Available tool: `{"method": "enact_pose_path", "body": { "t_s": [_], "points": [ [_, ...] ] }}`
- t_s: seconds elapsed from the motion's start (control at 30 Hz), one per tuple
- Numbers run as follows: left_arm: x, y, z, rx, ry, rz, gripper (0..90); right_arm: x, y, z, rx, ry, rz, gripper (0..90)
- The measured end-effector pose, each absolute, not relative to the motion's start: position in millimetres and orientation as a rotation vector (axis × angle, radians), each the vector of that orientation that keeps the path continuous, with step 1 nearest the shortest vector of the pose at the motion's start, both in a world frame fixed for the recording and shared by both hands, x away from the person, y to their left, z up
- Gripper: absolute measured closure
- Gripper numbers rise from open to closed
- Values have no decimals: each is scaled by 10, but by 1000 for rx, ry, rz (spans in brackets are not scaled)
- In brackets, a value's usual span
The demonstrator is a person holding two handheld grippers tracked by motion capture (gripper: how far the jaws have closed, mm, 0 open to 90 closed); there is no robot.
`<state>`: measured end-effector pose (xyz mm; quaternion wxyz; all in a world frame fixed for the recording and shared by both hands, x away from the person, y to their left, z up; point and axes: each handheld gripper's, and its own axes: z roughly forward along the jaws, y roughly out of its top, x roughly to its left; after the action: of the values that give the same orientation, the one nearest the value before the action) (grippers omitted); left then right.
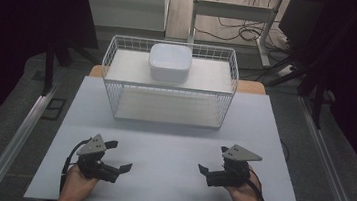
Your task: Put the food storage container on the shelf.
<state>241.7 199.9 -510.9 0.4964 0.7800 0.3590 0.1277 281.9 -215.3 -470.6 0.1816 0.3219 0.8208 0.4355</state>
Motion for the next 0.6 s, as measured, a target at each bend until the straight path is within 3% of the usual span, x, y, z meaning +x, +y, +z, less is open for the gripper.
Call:
{"method": "enact_pose_path", "body": {
  "t_s": [0.6],
  "points": [
    [2196,2250,-5223,1899,950,310,22,2658,-2595,-4833,1027,2269,1163,6]
  ]
}}
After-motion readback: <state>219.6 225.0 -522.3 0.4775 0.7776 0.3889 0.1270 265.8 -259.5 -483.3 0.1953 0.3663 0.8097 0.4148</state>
